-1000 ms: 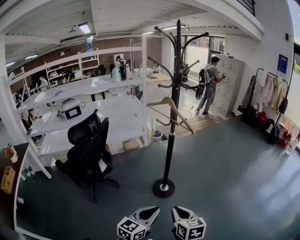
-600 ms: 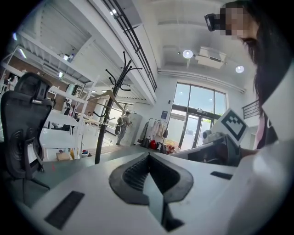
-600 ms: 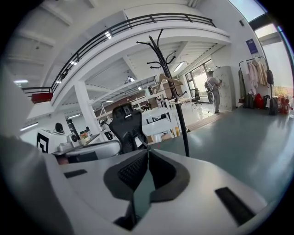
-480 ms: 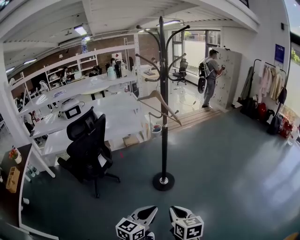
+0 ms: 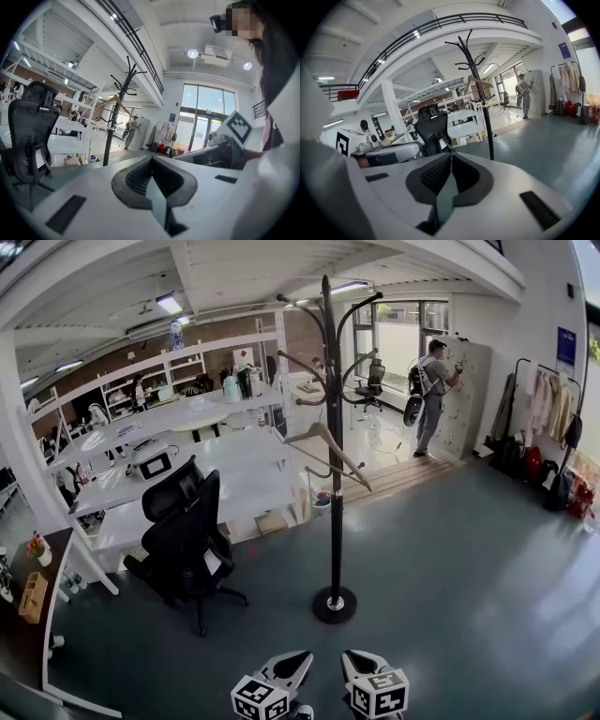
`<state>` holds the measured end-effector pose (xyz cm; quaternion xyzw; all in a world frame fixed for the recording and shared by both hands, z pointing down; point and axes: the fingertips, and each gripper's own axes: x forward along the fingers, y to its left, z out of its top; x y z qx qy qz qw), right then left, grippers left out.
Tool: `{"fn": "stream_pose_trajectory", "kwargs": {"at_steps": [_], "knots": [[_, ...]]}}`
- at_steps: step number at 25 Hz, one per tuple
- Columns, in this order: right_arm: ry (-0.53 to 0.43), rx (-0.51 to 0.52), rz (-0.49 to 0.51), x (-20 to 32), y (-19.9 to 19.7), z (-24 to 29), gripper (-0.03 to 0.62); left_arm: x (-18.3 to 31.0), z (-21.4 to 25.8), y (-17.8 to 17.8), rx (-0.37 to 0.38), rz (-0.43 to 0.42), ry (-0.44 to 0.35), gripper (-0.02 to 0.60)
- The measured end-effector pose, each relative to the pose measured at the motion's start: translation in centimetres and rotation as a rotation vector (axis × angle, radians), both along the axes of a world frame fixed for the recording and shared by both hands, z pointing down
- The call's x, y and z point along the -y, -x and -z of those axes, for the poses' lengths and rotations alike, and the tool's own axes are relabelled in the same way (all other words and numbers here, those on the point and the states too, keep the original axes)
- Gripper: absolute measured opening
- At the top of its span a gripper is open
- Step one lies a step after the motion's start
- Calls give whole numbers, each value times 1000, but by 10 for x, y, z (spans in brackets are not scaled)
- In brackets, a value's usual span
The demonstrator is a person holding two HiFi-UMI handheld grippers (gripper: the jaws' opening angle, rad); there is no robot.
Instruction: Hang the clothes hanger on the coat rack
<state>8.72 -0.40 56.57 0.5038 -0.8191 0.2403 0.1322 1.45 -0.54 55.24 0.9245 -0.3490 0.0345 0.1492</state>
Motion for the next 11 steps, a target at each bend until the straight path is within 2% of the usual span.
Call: {"fn": "stream_pose_trajectory", "kwargs": {"at_steps": [11], "knots": [[13,-6,-3,15,0,-4,19,15,-2,-1,-6,-9,15,0]]}}
